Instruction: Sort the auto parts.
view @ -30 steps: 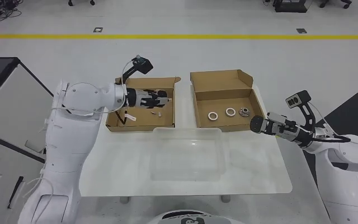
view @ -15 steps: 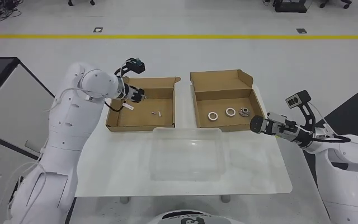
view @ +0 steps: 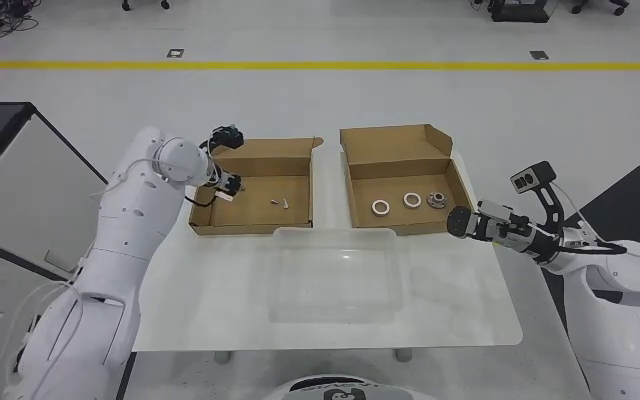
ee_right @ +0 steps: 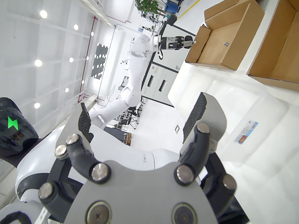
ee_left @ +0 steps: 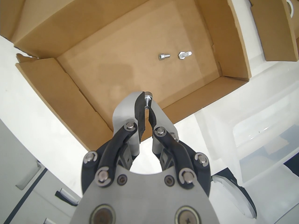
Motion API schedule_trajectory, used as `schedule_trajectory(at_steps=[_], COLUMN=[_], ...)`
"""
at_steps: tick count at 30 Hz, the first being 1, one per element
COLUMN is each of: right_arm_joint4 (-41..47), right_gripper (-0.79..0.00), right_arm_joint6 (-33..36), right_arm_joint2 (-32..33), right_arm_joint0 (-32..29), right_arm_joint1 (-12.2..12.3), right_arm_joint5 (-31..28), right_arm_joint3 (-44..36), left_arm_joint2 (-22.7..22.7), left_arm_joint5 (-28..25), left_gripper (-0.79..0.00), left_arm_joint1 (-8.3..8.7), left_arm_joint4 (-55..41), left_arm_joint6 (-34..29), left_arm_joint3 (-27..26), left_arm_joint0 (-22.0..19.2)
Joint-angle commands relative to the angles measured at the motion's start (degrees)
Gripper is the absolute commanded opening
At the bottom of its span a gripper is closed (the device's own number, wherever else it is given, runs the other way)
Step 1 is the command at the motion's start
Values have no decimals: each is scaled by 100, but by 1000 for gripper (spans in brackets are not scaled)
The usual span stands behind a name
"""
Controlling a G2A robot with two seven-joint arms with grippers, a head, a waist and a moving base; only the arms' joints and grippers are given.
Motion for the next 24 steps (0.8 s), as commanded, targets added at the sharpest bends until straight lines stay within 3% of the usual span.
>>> schedule_trajectory(at_steps=[1, 15, 24], right_arm_joint4=[0, 0, 0], right_gripper=[0, 0, 0], right_arm_joint6=[0, 0, 0], right_arm_joint2=[0, 0, 0], right_arm_joint0=[0, 0, 0], right_arm_joint1=[0, 0, 0], right_arm_joint5=[0, 0, 0], right_arm_joint3=[0, 0, 0], left_arm_joint2=[90, 608, 1023], left_arm_joint5=[-31, -266, -238], left_gripper=[-785, -785, -785], left_arm_joint1=[-18, -143, -325], left_arm_joint4=[43, 330, 453], left_arm_joint6=[64, 310, 556], left_arm_joint3=[247, 1453, 1929], left_arm_joint0=[-72, -469, -676])
